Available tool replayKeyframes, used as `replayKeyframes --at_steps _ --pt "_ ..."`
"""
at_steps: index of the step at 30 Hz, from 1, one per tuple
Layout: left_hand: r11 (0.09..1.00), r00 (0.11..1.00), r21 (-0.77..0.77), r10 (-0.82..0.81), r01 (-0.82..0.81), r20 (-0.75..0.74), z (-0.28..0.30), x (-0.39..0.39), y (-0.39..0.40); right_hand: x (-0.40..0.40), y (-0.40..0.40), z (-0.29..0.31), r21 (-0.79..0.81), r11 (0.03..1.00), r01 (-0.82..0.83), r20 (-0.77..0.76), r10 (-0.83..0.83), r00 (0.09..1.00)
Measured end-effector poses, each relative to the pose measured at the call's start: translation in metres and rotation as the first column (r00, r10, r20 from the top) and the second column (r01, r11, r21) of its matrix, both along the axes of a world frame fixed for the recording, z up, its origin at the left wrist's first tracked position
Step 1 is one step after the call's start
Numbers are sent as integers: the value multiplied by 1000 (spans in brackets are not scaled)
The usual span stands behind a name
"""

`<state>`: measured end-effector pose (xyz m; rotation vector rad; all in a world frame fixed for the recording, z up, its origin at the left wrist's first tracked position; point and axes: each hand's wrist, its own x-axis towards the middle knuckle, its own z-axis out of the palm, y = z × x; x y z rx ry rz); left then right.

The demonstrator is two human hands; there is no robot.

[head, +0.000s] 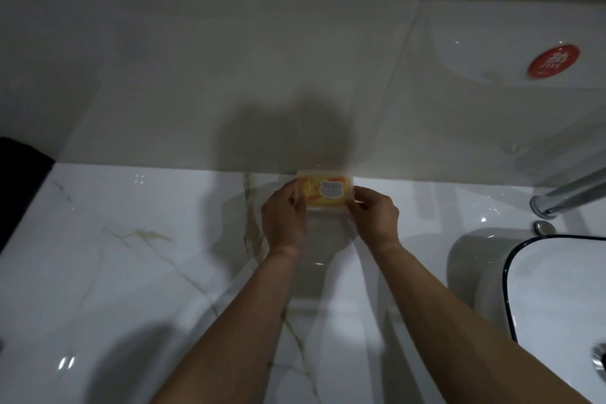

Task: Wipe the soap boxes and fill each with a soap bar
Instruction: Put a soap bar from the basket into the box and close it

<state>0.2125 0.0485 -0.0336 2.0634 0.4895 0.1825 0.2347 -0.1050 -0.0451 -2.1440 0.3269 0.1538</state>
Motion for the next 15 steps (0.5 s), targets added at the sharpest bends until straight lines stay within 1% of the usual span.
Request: replayKeyframes --at_steps 3,5,7,9,13,15 --pt "1000 999 0 -28 28 -26 1 3 2 1 1 3 -20 1000 -7 -16 7 1000" --pt "998 998 10 -61 62 -35 4 3 3 1 1 5 -61 998 -19 -38 17 999" --pt "990 994 96 -104 107 -36 6 0 4 -2 1 8 -97 995 -21 -58 15 998" --pt "970 991 200 -130 135 -35 10 -5 5 -7 1 14 -96 995 -8 -58 3 998" --pt "939 977 286 -157 192 -142 23 -17 9 -26 -1 34 -99 995 4 -24 -7 1000" --pt "919 976 334 -184 212 -113 31 -32 10 -39 1 48 -104 995 0 22 2 1000"
